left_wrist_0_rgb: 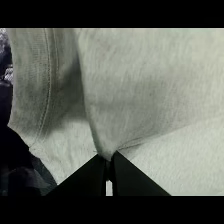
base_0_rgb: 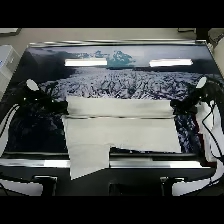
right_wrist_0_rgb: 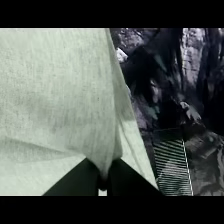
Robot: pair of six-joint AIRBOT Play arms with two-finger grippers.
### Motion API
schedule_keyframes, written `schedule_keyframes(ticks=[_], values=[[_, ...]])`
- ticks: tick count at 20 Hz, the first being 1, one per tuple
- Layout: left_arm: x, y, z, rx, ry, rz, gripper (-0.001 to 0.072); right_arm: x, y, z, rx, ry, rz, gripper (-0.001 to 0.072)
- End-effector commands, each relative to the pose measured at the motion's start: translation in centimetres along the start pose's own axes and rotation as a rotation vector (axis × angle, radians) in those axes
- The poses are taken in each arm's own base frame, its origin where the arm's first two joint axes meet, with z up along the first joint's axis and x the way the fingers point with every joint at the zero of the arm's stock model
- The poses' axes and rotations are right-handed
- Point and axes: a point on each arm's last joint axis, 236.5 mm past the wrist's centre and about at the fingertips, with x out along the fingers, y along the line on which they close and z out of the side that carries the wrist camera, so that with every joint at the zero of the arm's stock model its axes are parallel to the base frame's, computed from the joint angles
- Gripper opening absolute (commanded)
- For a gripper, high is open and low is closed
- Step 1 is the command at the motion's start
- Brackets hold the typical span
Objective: Fold the clothes and pants, and hang the long-sleeved shirts on hangers.
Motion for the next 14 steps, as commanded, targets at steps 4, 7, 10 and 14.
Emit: schedule_keyframes(ticks=[4, 7, 10, 14], values=[[0.9, -0.1, -0.6, -0.012, 0.036, 0.010, 0.0027, 0.2, 0.0, -0.6, 0.001, 0.029, 0.001, 0.0041], [-0.1, 0.7, -1.0, -0.039, 0.050, 0.010, 0.0393, -0.6, -0.7, -1.7, -0.025, 0.077, -0.028, 0.0438], [-3.2, 3.6, -3.3, -0.085, 0.127, 0.039, 0.0393, -3.4, -4.1, -3.1, 0.050, 0.099, -0.058, 0.0453], [-4.4, 5.3, -8.5, -0.105, 0.143, 0.015, 0.0406, -4.9, -8.6, -7.4, 0.197, 0.168, -0.023, 0.0604]])
